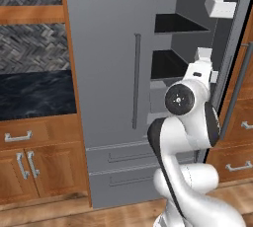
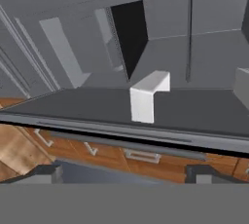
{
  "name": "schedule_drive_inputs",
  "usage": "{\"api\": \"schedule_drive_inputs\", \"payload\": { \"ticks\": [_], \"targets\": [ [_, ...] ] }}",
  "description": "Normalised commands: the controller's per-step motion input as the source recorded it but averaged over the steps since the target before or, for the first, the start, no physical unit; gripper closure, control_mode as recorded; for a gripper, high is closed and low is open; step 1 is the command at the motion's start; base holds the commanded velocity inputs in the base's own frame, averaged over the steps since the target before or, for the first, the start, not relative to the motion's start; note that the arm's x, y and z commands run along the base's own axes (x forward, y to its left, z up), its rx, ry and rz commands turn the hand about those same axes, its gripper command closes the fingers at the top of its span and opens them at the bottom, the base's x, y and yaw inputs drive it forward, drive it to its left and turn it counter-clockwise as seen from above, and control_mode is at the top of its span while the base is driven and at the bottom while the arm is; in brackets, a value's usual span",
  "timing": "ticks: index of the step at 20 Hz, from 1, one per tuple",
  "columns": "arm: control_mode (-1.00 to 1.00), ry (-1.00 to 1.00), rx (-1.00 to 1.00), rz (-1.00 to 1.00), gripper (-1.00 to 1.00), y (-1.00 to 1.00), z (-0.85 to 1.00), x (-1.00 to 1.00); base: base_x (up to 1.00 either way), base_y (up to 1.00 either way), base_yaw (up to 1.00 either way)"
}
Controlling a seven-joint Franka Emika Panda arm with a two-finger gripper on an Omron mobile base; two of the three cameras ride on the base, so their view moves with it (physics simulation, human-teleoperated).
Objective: Take the cupcakes from the fridge and place them on the empty tray on the dining counter.
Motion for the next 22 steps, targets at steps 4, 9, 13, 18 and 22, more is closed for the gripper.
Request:
{"api": "schedule_drive_inputs", "payload": {
  "ticks": [4,9,13,18,22],
  "targets": [
    [-1.0,0.13,-0.01,-0.15,-1.0,-0.25,-0.11,0.46,0.0,0.0,0.0],
    [-1.0,0.0,0.0,-0.07,-1.0,-0.26,-0.15,0.59,0.0,0.0,0.0],
    [-1.0,0.0,0.0,-0.02,-1.0,-0.2,-0.24,0.61,0.0,0.0,0.0],
    [-1.0,0.0,0.0,-0.03,-1.0,-0.23,-0.31,0.66,0.0,0.0,0.0],
    [-1.0,0.0,0.0,-0.04,-1.0,-0.35,-0.31,0.71,0.0,0.0,0.0]
  ]
}}
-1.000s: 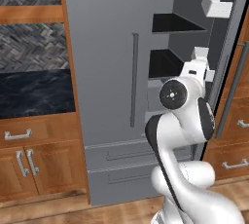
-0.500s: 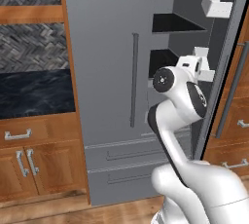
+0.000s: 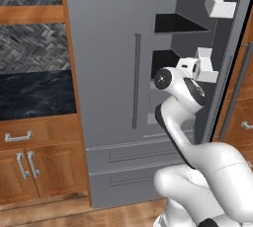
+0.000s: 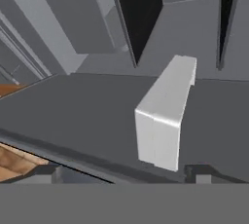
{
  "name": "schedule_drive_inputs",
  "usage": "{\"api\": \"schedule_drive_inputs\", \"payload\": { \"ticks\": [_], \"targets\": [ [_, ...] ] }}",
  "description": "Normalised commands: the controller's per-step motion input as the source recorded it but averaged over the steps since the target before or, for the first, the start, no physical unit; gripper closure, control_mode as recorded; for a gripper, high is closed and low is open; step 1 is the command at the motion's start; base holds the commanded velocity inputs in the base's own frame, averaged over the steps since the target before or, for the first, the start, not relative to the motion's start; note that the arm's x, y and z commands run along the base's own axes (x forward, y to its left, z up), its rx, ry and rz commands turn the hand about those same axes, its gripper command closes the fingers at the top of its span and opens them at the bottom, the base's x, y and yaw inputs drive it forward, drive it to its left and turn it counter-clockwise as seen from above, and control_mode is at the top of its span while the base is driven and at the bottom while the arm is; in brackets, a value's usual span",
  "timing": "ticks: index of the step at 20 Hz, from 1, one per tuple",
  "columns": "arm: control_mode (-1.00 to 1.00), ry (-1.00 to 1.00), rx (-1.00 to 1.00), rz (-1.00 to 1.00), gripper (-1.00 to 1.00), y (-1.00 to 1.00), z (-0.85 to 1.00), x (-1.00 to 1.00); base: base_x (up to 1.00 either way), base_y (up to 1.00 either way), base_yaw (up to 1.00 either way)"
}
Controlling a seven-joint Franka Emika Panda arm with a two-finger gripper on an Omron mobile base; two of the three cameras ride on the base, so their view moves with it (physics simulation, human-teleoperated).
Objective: Take the cupcakes from the fridge and place them on the empty tray on the dining counter.
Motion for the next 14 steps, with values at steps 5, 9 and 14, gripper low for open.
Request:
{"api": "schedule_drive_inputs", "payload": {
  "ticks": [5,9,14],
  "targets": [
    [-1.0,0.02,0.0,-0.04,-1.0,-0.41,-0.23,0.69,0.0,0.0,0.0],
    [-1.0,0.05,0.0,-0.02,-1.0,-0.29,-0.11,0.75,0.0,0.0,0.0],
    [-1.0,0.09,0.0,-0.03,-1.0,-0.28,-0.05,0.56,0.0,0.0,0.0]
  ]
}}
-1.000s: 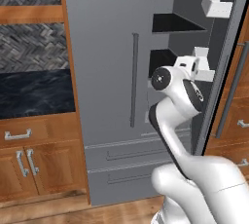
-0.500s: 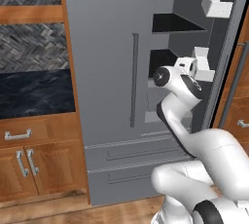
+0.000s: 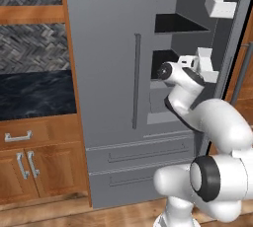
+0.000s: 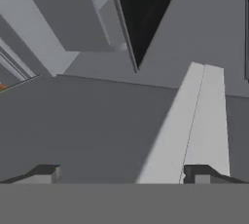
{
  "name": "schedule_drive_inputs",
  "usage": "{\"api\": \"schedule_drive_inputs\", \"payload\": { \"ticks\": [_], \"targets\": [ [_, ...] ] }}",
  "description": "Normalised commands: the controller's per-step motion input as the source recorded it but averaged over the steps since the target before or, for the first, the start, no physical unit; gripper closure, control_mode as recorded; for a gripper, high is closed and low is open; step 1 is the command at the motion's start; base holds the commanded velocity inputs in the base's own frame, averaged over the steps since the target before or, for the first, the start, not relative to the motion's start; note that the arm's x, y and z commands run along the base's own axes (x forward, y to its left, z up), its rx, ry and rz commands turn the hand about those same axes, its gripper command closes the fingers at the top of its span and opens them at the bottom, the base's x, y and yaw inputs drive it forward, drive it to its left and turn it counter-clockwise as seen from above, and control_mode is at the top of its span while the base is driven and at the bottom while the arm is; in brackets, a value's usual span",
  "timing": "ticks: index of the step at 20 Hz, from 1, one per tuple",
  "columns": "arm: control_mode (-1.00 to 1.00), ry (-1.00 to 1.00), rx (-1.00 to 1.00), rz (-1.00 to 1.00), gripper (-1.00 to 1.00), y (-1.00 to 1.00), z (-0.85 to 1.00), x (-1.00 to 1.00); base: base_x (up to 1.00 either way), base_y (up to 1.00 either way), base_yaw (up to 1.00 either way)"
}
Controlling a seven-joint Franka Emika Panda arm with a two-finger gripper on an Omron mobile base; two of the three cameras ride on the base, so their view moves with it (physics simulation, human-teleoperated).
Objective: Take the cupcakes from the fridge and place them on the empty tray on the dining counter.
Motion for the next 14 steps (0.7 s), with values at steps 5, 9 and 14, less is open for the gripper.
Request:
{"api": "schedule_drive_inputs", "payload": {
  "ticks": [5,9,14],
  "targets": [
    [-1.0,0.07,0.0,-0.15,-1.0,-0.62,-0.03,-0.32,0.0,0.0,0.0],
    [-1.0,0.0,0.0,-0.19,-1.0,-0.98,-0.27,-0.74,0.0,0.0,0.0],
    [-1.0,0.0,0.0,-0.18,-1.0,-0.97,-0.28,-0.74,0.0,0.0,0.0]
  ]
}}
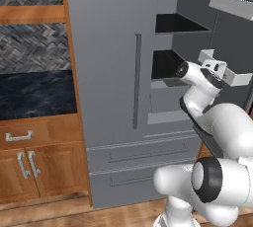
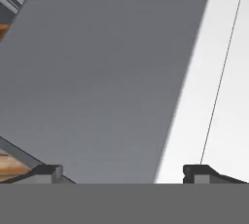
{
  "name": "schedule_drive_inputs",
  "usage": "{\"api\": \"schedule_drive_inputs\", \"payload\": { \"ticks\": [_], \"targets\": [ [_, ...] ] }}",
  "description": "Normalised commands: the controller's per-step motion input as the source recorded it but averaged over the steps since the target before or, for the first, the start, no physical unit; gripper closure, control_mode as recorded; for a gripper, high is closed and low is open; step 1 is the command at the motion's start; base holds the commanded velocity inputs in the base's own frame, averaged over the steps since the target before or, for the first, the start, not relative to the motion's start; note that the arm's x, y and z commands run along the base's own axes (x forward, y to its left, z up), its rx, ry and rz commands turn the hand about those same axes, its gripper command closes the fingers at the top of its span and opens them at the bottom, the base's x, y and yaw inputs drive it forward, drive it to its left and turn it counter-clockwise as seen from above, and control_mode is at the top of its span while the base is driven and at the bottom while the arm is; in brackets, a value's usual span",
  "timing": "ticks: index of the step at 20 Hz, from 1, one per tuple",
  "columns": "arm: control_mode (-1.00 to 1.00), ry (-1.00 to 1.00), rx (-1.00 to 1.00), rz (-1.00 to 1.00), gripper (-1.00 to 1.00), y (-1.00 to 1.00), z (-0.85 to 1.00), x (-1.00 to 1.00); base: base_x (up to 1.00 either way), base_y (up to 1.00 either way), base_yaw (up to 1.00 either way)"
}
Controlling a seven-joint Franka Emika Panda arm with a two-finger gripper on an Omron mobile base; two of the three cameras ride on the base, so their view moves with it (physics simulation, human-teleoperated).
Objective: Take the cupcakes from the fridge and place them on the empty tray on the dining counter.
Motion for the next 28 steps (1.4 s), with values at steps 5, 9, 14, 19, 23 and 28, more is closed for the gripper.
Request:
{"api": "schedule_drive_inputs", "payload": {
  "ticks": [5,9,14,19,23,28],
  "targets": [
    [-1.0,-0.12,0.06,-0.02,-1.0,-0.24,0.0,-0.54,0.0,0.0,0.0],
    [-1.0,-0.36,0.07,0.0,-1.0,0.32,0.2,-0.62,0.0,0.0,0.0],
    [-1.0,-0.37,0.08,-0.02,-1.0,0.91,0.3,-0.38,0.0,0.0,0.0],
    [-1.0,-0.54,0.14,-0.19,-1.0,1.0,0.18,-0.3,0.0,0.0,0.0],
    [-1.0,-0.51,0.36,-0.23,-1.0,0.98,0.37,-0.41,0.0,0.0,0.0],
    [-1.0,-0.19,0.55,-0.08,-1.0,0.79,0.52,-0.48,0.0,0.0,0.0]
  ]
}}
